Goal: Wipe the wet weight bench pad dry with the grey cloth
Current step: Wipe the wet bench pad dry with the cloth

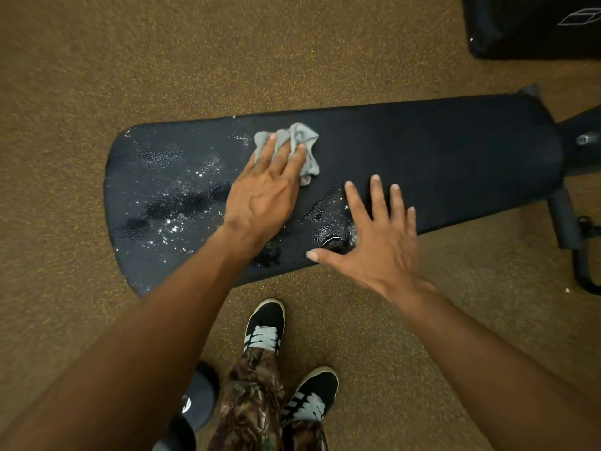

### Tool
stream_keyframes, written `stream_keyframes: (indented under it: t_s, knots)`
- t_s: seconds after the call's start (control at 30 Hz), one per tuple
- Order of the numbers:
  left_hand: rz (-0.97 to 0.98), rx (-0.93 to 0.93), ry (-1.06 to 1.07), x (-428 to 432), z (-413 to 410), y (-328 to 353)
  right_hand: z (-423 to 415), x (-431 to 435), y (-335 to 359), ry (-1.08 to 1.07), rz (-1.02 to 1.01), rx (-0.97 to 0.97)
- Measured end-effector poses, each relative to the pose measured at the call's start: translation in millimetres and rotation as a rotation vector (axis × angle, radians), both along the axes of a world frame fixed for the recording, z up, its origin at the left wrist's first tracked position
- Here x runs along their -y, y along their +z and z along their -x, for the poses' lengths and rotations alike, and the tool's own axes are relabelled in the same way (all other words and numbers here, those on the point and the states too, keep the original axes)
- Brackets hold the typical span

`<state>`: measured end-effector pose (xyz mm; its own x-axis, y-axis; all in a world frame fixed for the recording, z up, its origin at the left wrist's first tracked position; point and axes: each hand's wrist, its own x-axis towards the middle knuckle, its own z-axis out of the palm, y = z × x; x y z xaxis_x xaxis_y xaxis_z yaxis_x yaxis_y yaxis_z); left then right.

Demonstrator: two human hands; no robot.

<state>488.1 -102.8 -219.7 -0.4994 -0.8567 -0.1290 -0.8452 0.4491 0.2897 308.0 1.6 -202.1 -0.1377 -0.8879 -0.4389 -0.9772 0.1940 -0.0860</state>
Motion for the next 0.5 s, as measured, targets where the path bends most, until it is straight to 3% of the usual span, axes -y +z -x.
stream_keyframes:
  t_s: [0.2,0.3,0.4,0.5]
  knots:
    - [-0.104,0.033,-0.111,-57,-2,10,29,12,10,0.016,-0.186,0.071]
    - [-0.046,0.022,-0.205,-40,6,5,35,16,14,-0.092,-0.097,0.128]
    - [0.01,0.047,-0.241,-3,16,-2,41,19,7,-0.085,0.118,0.044]
    - [0.029,0.066,-0.176,11,20,-4,53,27,0,-0.023,0.079,0.002]
